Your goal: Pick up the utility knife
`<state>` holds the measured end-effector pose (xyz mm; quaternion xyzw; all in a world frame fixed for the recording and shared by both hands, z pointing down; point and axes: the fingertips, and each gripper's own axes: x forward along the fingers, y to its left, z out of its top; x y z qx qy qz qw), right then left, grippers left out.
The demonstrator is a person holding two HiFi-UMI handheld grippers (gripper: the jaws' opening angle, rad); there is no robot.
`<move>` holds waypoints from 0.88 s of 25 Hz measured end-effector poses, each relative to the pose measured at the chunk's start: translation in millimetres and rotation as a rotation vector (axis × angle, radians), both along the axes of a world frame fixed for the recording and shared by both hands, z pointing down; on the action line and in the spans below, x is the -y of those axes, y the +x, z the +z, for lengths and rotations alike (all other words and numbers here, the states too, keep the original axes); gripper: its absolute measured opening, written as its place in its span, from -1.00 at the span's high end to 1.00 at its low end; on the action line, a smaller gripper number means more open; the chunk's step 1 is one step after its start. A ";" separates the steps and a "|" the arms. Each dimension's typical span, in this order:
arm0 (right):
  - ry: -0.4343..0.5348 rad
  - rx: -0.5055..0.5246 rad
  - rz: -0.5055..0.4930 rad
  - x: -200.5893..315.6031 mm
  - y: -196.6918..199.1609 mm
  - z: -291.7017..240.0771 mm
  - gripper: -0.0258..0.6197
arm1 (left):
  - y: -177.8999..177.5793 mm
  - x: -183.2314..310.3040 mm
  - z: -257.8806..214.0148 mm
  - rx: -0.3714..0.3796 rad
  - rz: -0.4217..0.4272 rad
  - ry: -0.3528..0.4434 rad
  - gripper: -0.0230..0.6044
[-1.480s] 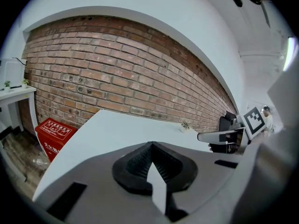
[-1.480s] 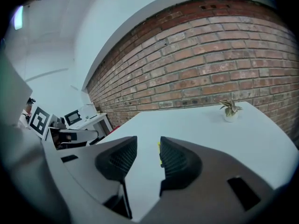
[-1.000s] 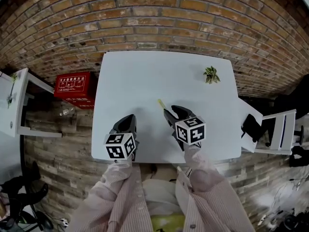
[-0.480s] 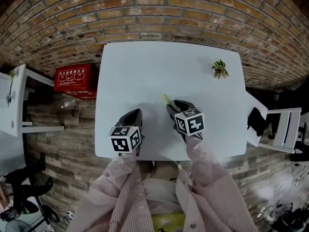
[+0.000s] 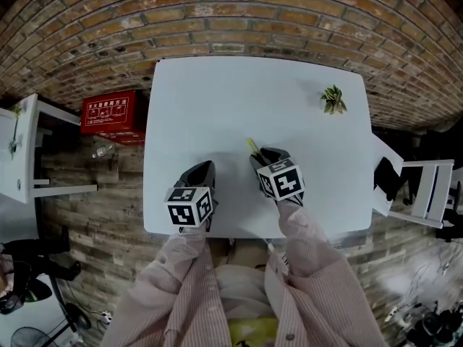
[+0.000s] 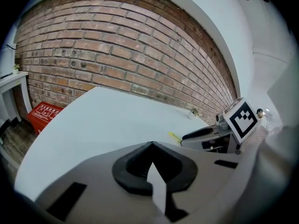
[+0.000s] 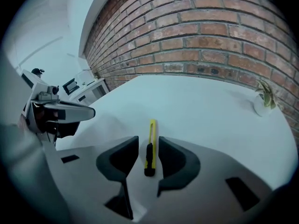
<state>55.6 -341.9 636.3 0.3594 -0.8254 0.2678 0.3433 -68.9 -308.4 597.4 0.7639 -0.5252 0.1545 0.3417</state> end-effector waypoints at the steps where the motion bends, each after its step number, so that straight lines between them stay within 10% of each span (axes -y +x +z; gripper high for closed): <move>1: 0.001 -0.009 -0.005 -0.7 0.0 1.0 0.49 | 0.1 0.0 0.0 0.000 -0.001 0.000 0.95; 22: 0.041 -0.040 -0.022 1.4 3.4 -0.6 0.75 | 2.8 -0.3 -3.0 0.007 0.005 0.013 0.96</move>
